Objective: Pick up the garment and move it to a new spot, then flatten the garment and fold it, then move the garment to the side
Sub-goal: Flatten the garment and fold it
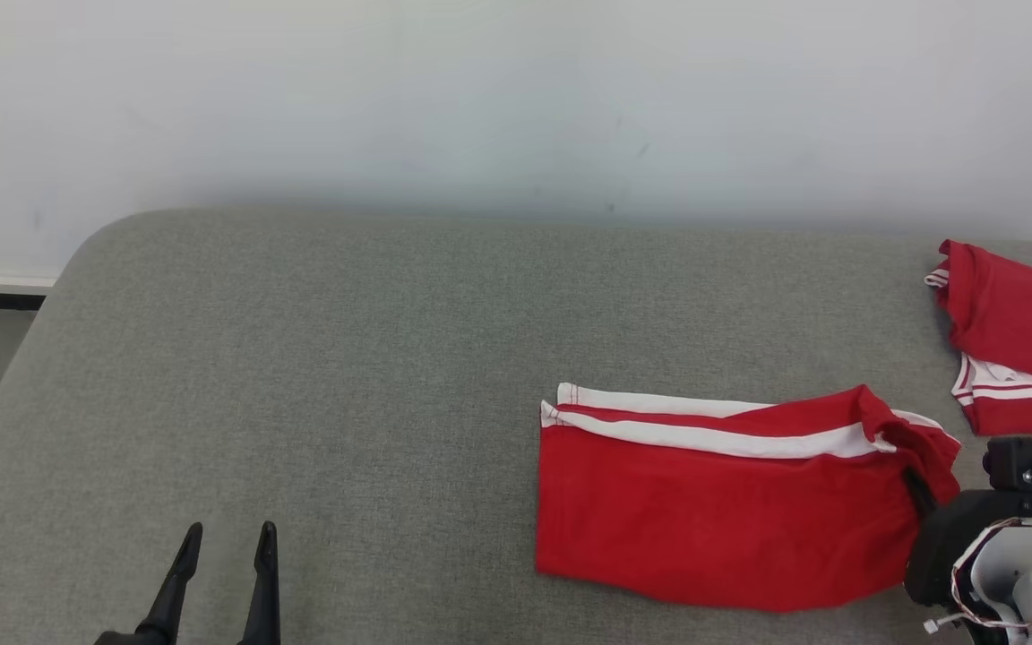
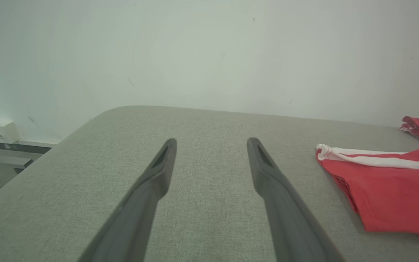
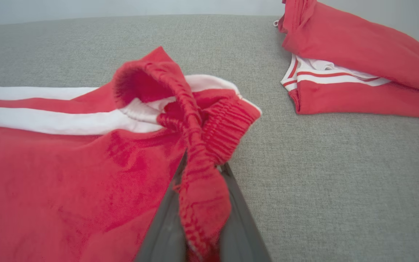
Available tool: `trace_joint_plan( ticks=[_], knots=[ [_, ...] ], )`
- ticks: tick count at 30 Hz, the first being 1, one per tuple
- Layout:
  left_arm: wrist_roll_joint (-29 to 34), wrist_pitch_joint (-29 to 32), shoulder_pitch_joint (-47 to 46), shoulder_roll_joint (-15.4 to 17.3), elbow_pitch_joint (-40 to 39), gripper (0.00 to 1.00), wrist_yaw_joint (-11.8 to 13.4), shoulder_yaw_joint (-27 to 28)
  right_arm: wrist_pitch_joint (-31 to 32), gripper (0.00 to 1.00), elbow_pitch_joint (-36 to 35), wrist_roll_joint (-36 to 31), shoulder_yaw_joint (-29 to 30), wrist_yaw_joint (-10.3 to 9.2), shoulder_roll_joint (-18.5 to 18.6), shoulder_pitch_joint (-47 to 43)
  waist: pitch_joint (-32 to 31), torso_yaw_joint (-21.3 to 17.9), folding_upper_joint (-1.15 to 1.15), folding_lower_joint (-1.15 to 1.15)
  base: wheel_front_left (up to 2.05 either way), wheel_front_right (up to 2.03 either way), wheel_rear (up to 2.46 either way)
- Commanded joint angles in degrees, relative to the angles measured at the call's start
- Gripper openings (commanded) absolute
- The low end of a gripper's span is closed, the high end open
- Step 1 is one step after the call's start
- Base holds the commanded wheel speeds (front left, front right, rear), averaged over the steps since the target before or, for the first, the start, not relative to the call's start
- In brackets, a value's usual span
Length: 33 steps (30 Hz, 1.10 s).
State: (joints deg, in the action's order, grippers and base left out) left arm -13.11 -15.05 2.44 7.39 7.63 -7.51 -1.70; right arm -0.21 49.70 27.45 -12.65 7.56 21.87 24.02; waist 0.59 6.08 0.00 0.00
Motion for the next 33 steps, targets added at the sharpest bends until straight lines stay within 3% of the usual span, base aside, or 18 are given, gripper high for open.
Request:
trace_joint_plan(
  ticks=[1, 9, 17, 27, 33],
  knots=[
    [0.0, -0.1, 0.8, -0.3, -0.2, 1.00, 0.1, 0.2, 1.4, 0.00, -1.3, 0.9, -1.0, -0.13, 1.0, -0.2, -0.4, -0.7, 0.00, 0.00, 0.00, 0.00, 0.00],
    [0.5, -0.1, 1.4, -1.1, -0.5, 1.00, 0.1, 0.2, 16.0, 0.00, -14.0, 14.4, -3.9, -0.12, 0.7, -0.3, -1.2, -2.0, 0.00, 0.00, 0.00, 0.00, 0.00],
    [0.5, -0.1, 1.4, -2.0, -0.2, 1.00, 0.1, -0.9, 29.7, 0.00, -23.1, 23.1, 0.2, -0.12, -4.2, -1.0, -1.5, -1.0, 0.00, 0.00, 0.00, 0.00, 0.00],
    [-0.3, -0.1, -0.6, -2.4, 1.0, 1.00, 0.1, -3.1, 36.9, 0.00, -21.4, 19.8, 9.2, -0.12, -16.3, 1.6, -0.8, 2.2, 0.00, 0.00, 0.00, 0.00, 0.00],
    [-0.6, -0.1, -1.5, -2.7, 1.4, 1.00, 0.1, -4.2, 37.0, 0.00, -17.4, 15.0, 12.2, -0.12, -18.8, 4.2, 0.0, 4.1, 0.00, 0.00, 0.00, 0.00, 0.00]
  ],
)
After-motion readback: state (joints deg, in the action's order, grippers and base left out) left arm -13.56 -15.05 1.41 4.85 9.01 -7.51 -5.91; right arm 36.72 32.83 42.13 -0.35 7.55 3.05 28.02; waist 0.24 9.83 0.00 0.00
